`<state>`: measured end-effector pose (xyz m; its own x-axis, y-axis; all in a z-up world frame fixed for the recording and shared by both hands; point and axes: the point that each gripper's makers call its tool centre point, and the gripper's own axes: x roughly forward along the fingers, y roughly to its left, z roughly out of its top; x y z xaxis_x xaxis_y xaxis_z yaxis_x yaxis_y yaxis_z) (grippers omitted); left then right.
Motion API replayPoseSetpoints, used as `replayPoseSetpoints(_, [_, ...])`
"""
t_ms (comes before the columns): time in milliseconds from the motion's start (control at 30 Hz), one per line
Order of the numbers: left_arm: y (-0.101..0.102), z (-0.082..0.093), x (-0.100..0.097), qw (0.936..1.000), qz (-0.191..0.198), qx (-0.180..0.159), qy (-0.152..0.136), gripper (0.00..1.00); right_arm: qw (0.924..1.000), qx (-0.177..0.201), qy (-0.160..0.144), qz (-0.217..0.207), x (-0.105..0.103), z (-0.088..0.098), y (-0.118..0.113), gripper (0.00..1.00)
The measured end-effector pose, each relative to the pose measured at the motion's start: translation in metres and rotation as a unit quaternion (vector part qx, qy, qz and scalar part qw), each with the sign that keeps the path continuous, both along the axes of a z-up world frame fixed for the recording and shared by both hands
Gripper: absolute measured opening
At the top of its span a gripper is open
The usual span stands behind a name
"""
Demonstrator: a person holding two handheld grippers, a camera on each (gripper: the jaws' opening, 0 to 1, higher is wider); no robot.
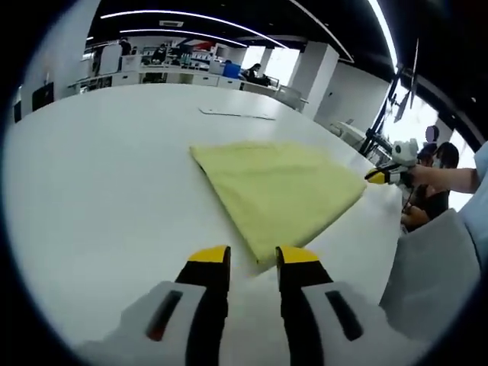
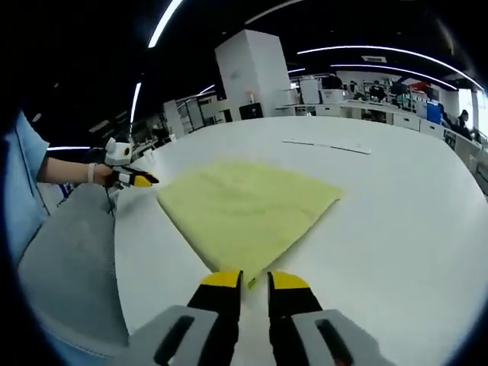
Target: Fold the garment on the visible template until the final outline fits inside the template.
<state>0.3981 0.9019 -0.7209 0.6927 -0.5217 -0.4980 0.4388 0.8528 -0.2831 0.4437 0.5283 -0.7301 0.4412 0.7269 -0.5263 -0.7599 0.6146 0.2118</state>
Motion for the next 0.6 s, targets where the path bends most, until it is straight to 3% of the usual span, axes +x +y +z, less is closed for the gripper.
replayPoseSetpoints(167, [0.001,0.011,-0.001,0.9993,0.018,0.012,-0.032,0.67,0.9992,0.027,-0.017,-0.024,-0.001,0.013,0.002,0.50])
replayPoseSetpoints(267, [0.002,0.010,-0.003,0.9986,0.020,0.026,-0.041,0.83,0.9986,0.039,-0.021,-0.029,-0.007,0.017,0.006,0.65])
replayPoseSetpoints(333, [0.003,0.012,-0.003,0.9974,0.025,0.035,-0.057,0.90,0.9981,0.040,-0.029,-0.036,-0.011,0.020,0.008,0.81])
replayPoseSetpoints(467, [0.008,0.021,-0.001,0.9930,0.060,0.029,-0.098,0.91,0.9944,0.074,-0.039,-0.065,-0.016,0.028,0.011,1.00])
replayPoseSetpoints(500, [0.007,0.021,-0.003,0.9930,0.055,0.032,-0.100,0.91,0.9944,0.071,-0.038,-0.068,-0.018,0.028,0.011,1.00])
replayPoseSetpoints(533, [0.005,0.018,-0.006,0.9939,0.029,0.059,-0.088,0.91,0.9939,0.075,-0.043,-0.069,-0.019,0.029,0.012,1.00])
replayPoseSetpoints(567, [0.006,0.024,-0.001,0.9912,0.034,0.065,-0.110,0.91,0.9941,0.073,-0.044,-0.067,-0.022,0.028,0.013,1.00])
replayPoseSetpoints(600, [0.006,0.025,0.000,0.9917,0.040,0.051,-0.111,0.90,0.9943,0.070,-0.044,-0.066,-0.023,0.027,0.014,1.00])
